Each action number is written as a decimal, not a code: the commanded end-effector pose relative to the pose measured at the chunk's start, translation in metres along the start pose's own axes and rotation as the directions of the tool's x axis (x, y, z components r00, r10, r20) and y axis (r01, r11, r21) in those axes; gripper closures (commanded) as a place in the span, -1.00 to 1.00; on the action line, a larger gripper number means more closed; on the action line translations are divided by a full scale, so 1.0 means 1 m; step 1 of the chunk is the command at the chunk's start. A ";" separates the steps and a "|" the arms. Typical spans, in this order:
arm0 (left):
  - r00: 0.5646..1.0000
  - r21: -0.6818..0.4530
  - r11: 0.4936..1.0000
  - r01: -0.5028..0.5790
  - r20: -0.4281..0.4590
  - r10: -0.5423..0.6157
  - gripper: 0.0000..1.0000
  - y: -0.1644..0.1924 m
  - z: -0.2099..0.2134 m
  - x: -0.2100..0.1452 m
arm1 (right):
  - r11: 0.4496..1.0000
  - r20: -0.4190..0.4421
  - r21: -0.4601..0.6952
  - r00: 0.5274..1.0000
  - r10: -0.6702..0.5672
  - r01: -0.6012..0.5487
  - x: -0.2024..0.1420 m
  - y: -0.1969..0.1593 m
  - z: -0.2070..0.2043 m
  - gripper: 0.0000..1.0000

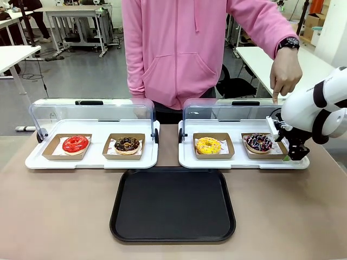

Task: Move the fourth donut from the left to the tray.
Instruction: Pick up the Paper togo box containing the Donut indicated by the person and place it on the Handle tray.

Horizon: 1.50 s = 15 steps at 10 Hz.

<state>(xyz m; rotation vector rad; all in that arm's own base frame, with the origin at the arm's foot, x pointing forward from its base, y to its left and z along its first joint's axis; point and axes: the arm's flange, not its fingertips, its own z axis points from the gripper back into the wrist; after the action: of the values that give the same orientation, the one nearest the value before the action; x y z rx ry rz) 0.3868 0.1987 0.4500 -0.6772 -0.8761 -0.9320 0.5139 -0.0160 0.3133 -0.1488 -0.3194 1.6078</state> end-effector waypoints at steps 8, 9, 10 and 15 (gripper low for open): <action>1.000 -0.007 1.000 0.013 0.013 -0.013 -1.00 -0.001 0.001 0.001 | 0.999 0.037 0.042 0.999 0.001 -0.003 -0.013 -0.002 -0.007 1.00; 1.000 -0.007 1.000 0.013 0.013 -0.013 -1.00 -0.001 0.001 0.001 | 0.999 0.040 0.050 0.999 0.002 -0.004 -0.013 -0.002 -0.007 1.00; 1.000 -0.007 1.000 0.013 0.013 -0.013 -1.00 -0.001 0.001 0.001 | 0.999 0.039 0.054 0.999 0.003 -0.005 -0.014 -0.002 -0.006 1.00; 1.000 -0.007 1.000 0.013 0.013 -0.013 -1.00 -0.001 0.001 0.001 | 0.999 0.020 0.048 1.000 -0.020 0.019 -0.009 0.001 -0.003 1.00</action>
<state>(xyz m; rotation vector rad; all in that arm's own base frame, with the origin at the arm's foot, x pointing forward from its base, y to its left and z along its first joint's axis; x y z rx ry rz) 0.3868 0.1987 0.4500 -0.6772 -0.8761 -0.9320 0.5148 -0.0262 0.3091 -0.0826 -0.2926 1.5921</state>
